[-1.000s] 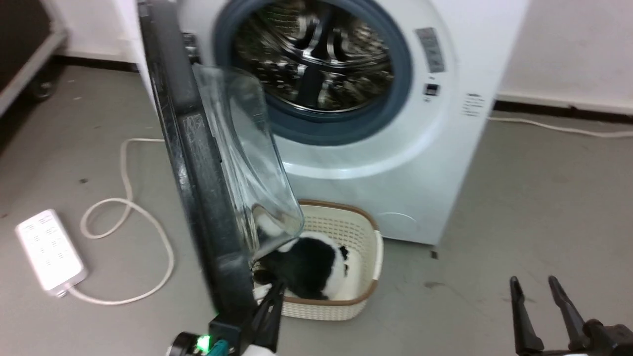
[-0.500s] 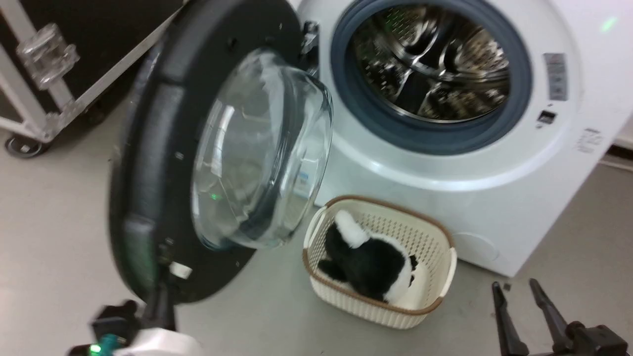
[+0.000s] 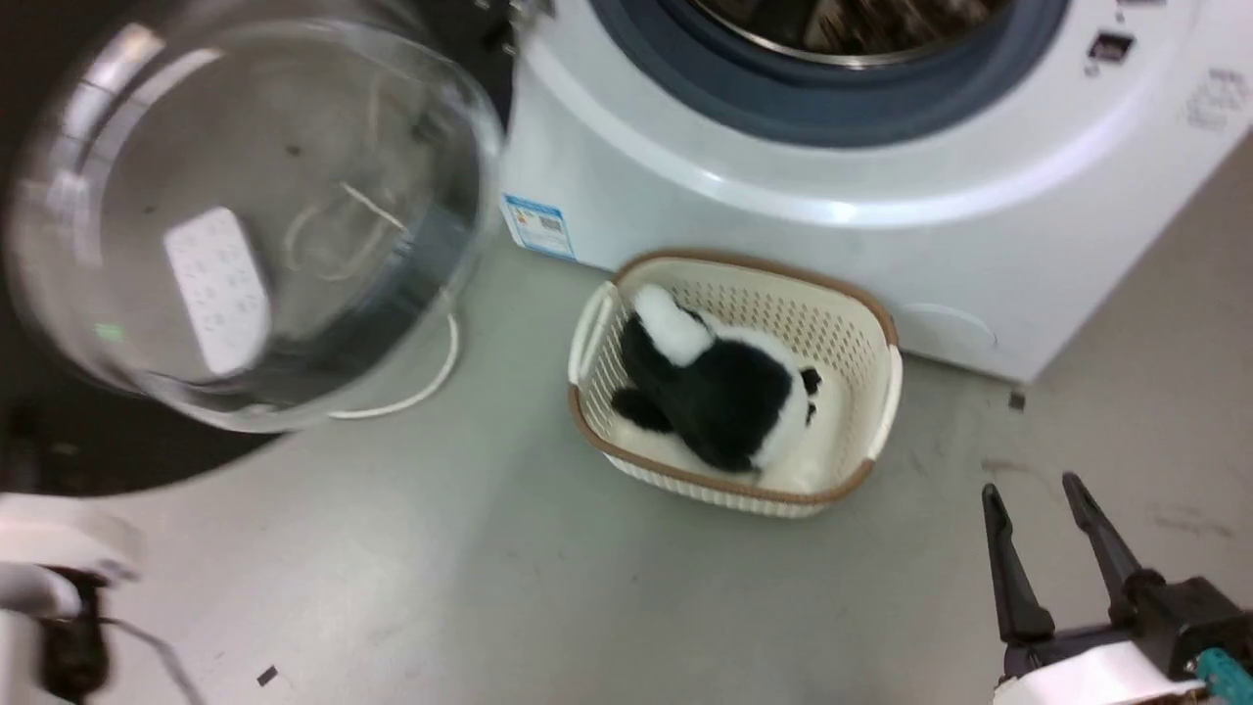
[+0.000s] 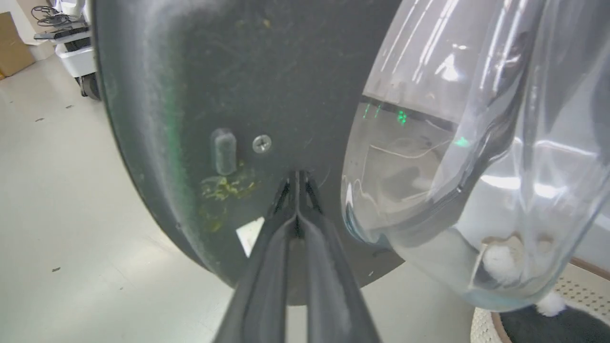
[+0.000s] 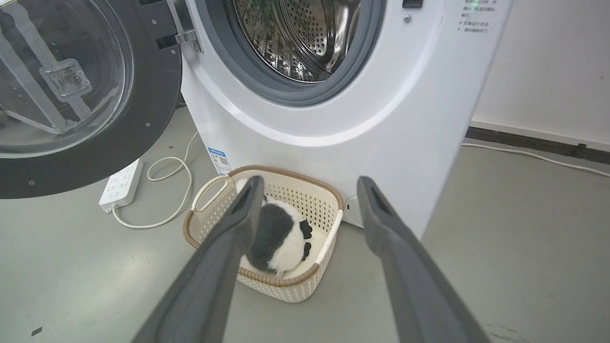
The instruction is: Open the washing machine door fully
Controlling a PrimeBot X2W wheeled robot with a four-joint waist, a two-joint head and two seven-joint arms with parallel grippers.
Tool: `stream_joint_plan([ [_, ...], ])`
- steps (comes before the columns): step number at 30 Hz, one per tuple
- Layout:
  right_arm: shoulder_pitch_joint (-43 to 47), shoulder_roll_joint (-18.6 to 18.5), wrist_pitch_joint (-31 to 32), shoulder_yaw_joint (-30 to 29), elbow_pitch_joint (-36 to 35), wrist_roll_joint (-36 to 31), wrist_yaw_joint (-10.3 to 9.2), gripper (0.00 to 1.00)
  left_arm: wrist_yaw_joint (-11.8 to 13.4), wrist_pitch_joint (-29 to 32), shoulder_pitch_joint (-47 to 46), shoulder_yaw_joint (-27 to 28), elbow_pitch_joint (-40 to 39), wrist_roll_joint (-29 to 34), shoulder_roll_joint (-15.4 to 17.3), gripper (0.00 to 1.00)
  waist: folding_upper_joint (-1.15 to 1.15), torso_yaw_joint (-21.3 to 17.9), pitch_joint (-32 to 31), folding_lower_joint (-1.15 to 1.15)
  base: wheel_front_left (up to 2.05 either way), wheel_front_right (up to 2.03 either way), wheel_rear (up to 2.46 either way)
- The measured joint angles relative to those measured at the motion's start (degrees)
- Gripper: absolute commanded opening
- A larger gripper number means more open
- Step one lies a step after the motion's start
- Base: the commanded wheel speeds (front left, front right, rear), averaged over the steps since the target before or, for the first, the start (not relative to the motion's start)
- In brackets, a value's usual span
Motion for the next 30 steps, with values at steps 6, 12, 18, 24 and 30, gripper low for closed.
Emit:
stream_joint_plan([
  [6,-1.1,-0.2,0.3,-1.2,-1.3,-0.4,0.01,1.00,-1.6,-0.3,-6.4,2.1,9.3,-1.2,4.5,0.00,0.00,-2.2,3.4,0.00,0.00,0.00,0.00],
  [12,-1.1,-0.4,0.5,-1.5,-1.8,-0.4,0.01,1.00,-3.1,-1.9,-11.6,2.3,16.6,-1.7,5.4,0.00,0.00,-2.9,4.7,0.00,0.00,0.00,0.00],
  [18,-1.1,-0.4,0.4,-1.9,-1.0,-0.3,0.01,1.00,-4.5,-3.0,-12.0,2.0,15.8,1.1,5.0,0.00,0.00,-3.4,2.3,-0.01,0.00,0.00,0.00],
  [24,-1.1,-0.2,-0.1,-2.2,0.0,-0.4,0.01,1.00,-6.0,-3.2,-6.4,2.7,3.0,4.5,0.6,0.00,0.00,-4.4,-2.4,-0.02,0.00,0.00,0.00],
  [30,-0.9,-0.1,-0.3,-2.8,-0.9,0.4,0.01,1.00,-5.4,-3.2,3.6,0.7,-12.6,7.9,-7.7,0.00,0.00,-6.6,-8.6,-0.03,0.00,0.00,0.00],
])
